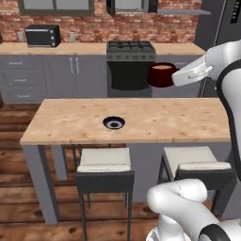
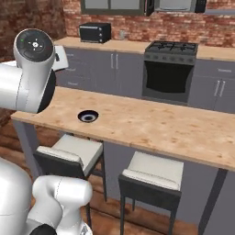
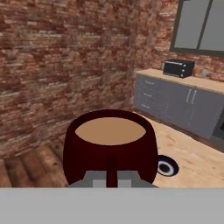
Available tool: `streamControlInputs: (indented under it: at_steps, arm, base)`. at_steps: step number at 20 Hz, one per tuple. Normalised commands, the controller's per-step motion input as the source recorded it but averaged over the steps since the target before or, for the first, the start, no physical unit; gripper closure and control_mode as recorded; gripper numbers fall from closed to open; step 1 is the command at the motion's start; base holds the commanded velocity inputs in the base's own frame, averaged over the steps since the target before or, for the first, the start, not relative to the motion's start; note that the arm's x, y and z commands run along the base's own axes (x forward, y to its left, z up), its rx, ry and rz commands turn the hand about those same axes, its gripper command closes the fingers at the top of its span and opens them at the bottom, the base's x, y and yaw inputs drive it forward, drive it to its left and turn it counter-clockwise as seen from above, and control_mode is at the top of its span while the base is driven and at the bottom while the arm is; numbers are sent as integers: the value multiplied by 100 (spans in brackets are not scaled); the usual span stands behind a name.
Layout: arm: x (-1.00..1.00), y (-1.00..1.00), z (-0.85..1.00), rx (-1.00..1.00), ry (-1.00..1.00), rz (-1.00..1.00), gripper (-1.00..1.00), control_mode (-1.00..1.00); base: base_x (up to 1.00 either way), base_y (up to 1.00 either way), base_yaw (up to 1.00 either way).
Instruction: Pick the cup of tea, navigate to the dining table, and place it on the saucer.
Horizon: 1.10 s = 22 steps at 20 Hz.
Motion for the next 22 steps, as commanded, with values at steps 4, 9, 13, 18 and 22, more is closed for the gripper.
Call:
streamControlInputs:
  at_steps: [4,9,13,18,22]
  arm:
    - [0,0,0,0,0,0,100,100]
    - [0,0,0,0,0,0,100,100]
    - [0,0,0,0,0,0,100,100]
    - [0,0,0,0,0,0,100,100]
    - [0,0,0,0,0,0,100,100]
  base:
    - [61,42,-27]
    - [55,32,-26]
    - [54,29,-23]
    - [56,26,-19]
    - [62,27,-19]
